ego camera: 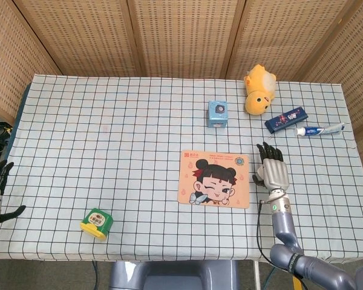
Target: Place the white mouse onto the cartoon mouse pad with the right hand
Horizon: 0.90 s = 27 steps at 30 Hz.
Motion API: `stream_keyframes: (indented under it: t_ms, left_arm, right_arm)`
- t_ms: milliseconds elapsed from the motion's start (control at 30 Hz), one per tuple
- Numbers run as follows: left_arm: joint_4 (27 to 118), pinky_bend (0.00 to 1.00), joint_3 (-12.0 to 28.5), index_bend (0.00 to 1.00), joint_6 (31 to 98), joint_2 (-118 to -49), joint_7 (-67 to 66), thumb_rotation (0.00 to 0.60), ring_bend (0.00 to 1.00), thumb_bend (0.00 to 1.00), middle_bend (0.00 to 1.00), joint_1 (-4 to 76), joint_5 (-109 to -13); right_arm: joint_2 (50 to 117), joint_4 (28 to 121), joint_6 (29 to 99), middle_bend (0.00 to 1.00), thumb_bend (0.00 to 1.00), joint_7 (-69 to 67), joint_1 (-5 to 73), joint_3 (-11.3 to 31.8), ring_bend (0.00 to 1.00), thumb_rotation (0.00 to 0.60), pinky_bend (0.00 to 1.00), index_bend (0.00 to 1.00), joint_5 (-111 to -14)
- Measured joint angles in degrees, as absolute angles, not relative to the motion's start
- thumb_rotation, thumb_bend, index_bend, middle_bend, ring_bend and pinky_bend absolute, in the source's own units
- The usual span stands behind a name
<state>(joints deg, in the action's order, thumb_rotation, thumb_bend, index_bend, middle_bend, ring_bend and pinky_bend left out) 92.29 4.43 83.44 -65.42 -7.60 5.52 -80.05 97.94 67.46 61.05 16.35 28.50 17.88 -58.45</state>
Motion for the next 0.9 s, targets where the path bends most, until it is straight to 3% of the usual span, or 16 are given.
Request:
stream_keyframes:
  t_ms: [900]
  left_arm:
    - [91.7,0.00,4.5,0.00,82.9,-65.9,-7.5,0.600,0.00,0.00,0.00,5.9,-79.5]
  right_arm:
    - [102.2,58.2,59.0,0.00,0.44,20.1,31.5,18.9,0.00,0.600,0.00,0.00,-52.5]
